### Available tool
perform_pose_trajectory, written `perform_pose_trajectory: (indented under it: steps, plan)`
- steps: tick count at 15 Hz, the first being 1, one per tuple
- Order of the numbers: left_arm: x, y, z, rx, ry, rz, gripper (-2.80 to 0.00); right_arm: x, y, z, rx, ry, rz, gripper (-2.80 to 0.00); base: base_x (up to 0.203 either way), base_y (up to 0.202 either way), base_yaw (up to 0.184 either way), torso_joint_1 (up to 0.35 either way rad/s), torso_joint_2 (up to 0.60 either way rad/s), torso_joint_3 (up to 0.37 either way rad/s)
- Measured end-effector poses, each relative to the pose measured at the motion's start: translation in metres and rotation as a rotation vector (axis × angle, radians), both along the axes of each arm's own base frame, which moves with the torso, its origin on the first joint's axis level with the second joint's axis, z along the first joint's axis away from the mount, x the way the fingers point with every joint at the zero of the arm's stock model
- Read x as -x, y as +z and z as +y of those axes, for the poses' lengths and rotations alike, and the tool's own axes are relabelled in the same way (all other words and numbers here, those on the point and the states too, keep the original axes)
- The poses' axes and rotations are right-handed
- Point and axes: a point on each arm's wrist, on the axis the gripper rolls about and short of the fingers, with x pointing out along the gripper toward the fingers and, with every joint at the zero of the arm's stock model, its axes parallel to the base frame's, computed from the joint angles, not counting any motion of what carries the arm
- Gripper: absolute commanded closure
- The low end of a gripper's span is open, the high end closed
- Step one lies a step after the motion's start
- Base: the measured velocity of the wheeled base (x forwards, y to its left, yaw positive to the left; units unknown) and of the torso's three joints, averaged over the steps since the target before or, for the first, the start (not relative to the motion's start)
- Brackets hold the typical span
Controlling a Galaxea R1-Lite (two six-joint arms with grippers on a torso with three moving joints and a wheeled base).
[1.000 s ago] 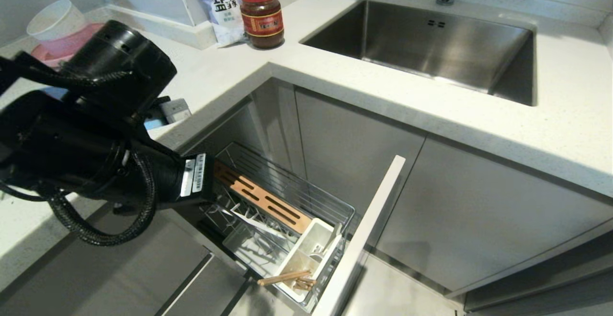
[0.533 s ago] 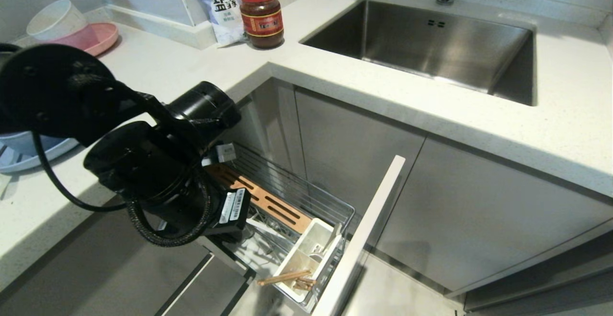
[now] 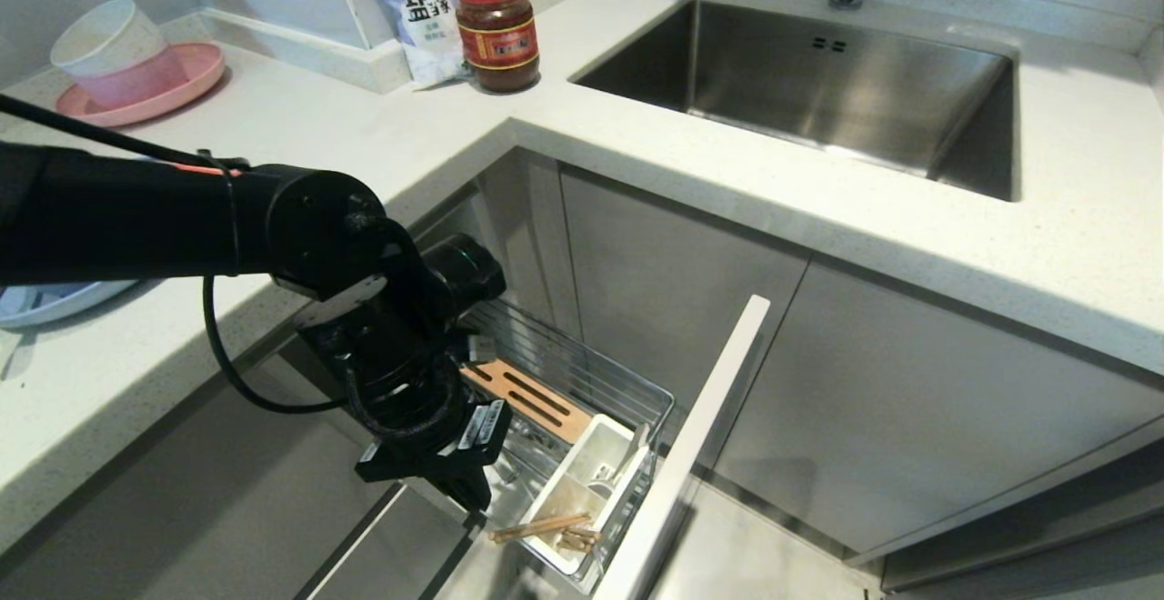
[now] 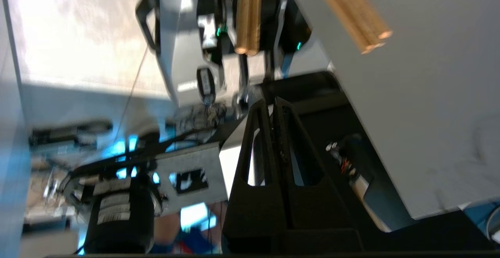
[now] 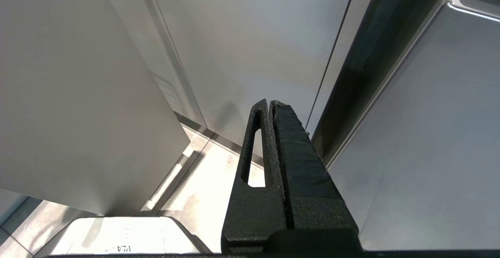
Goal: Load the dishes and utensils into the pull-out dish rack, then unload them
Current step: Take the chopsticks out of the cupboard
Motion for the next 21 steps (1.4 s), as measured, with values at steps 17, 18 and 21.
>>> perform_pose_trajectory:
  steps: [17,18,21]
  plan:
    - [-0.049,-0.083,-0.015,-0.084,-0.034,0.270,-2.80,0.000,0.000,0.000,0.000,0.000,0.000,0.00,0.000,0.000,0.000,0.000,0.00,0.000]
    - [-0.050,-0.086,-0.015,-0.089,-0.035,0.280,-2.80,0.000,0.000,0.000,0.000,0.000,0.000,0.00,0.000,0.000,0.000,0.000,0.00,0.000]
    - [-0.050,-0.090,-0.018,-0.099,-0.033,0.300,-2.80,0.000,0.000,0.000,0.000,0.000,0.000,0.00,0.000,0.000,0.000,0.000,0.00,0.000]
